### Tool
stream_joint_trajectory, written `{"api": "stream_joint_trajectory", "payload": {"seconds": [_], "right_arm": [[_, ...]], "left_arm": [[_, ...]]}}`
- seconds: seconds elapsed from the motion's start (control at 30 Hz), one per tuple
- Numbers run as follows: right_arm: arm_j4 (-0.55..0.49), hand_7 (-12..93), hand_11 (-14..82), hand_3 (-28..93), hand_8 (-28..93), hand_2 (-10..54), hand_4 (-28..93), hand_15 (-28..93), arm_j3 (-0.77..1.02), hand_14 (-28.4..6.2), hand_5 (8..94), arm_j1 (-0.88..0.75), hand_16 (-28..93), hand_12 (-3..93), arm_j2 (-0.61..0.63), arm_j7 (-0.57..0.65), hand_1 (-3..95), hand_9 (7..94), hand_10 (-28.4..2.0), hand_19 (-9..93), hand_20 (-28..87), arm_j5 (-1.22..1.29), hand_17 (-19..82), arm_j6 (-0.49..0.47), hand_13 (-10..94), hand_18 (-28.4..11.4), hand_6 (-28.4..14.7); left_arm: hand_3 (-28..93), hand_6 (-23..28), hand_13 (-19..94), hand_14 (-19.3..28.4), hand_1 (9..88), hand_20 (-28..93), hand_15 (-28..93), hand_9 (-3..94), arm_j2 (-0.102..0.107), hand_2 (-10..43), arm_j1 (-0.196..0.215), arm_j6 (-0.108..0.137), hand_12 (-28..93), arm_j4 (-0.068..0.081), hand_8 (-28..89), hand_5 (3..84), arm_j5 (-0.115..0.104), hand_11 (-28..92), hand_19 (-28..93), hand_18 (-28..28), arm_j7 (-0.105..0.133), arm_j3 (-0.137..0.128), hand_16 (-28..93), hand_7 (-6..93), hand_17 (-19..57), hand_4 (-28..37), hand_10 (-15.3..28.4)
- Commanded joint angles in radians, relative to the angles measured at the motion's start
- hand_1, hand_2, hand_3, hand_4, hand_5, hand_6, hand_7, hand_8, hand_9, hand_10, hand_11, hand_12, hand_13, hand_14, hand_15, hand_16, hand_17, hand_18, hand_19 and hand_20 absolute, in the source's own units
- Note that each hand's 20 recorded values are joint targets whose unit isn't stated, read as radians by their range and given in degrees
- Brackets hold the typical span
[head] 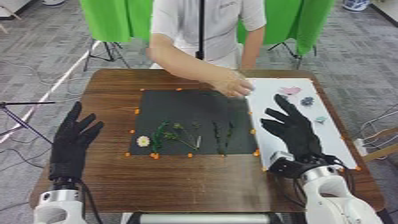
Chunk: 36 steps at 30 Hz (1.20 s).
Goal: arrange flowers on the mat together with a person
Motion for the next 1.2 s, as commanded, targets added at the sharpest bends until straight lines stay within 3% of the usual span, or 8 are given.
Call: {"api": "stream_joint_trajectory", "payload": {"seconds": [0.03, 0.43, 0.57, 0.63, 0.9, 1.2], "right_arm": [[-0.010, 9, 6.2, 64, -9, 11.4, -27, 17, 0.002, -19.2, 29.7, 0.006, 26, 17.4, 0.003, 0.005, 17.6, 35.7, -15.4, 35, 22, -0.006, 1, 0.002, 29, -20.4, 3.0], [-0.002, 9, 6.2, 64, -9, 11.3, -26, 18, -0.014, -19.2, 29.7, 0.017, 26, 17.4, 0.005, 0.019, 17.4, 35.6, -15.5, 35, 22, -0.030, 1, 0.005, 29, -20.7, 2.7], [-0.002, 9, 6.3, 64, -9, 11.3, -26, 18, -0.017, -19.1, 29.7, 0.015, 26, 17.4, 0.009, 0.021, 17.4, 35.8, -15.6, 35, 22, -0.045, 1, 0.007, 29, -20.8, 2.6], [0.000, 9, 6.4, 64, -9, 11.2, -26, 18, -0.016, -19.1, 29.7, 0.014, 26, 17.4, 0.007, 0.017, 17.4, 35.8, -15.6, 35, 22, -0.048, 0, -0.001, 29, -20.8, 2.6], [0.003, 9, 6.2, 64, -9, 11.1, -26, 16, -0.018, -19.3, 29.9, 0.024, 25, 17.2, 0.012, 0.009, 17.0, 35.9, -15.1, 33, 20, -0.035, 1, 0.002, 29, -21.5, 2.4], [0.001, 9, 6.3, 64, -9, 11.2, -27, 15, -0.025, -19.4, 30.3, 0.026, 27, 17.3, 0.015, 0.021, 16.7, 36.2, -15.1, 33, 20, -0.049, 1, 0.009, 29, -21.8, 2.3]], "left_arm": [[76, -1.8, 26, 19.9, 18.5, 7, 28, 31.0, -0.008, 4.0, 0.011, -0.010, 12, -0.002, -10, 27.1, 0.004, 13, 49, 25.3, -0.021, 0.007, -3, 10.6, -8.6, -28.3, 14.1], [75, -1.4, 25, 20.1, 18.7, 7, 29, 30.9, -0.004, 4.2, 0.009, -0.009, 12, -0.004, -10, 26.7, 0.003, 13, 50, 25.5, -0.018, 0.014, -3, 10.8, -8.4, -28.3, 14.1], [75, -1.4, 25, 20.2, 18.8, 7, 29, 30.9, -0.007, 4.3, 0.012, -0.014, 12, -0.001, -10, 26.7, -0.007, 13, 50, 25.4, -0.017, 0.015, -3, 10.8, -8.4, -28.3, 14.1], [75, -1.3, 25, 20.2, 18.8, 7, 30, 30.9, -0.007, 4.3, 0.018, -0.012, 12, -0.004, -10, 26.6, 0.002, 13, 50, 25.4, -0.018, 0.011, -4, 10.7, -8.4, -28.3, 14.2], [75, -1.3, 25, 20.3, 18.6, 7, 30, 30.9, -0.015, 4.3, 0.029, -0.017, 12, -0.011, -10, 26.6, 0.000, 13, 50, 25.6, -0.008, 0.016, -4, 10.9, -8.3, -28.3, 14.1], [75, -1.3, 25, 20.2, 18.6, 6, 30, 30.9, -0.027, 4.4, 0.042, -0.019, 12, -0.015, -10, 26.5, 0.003, 13, 50, 25.6, -0.014, 0.016, -4, 10.8, -8.4, -28.3, 14.2]]}}
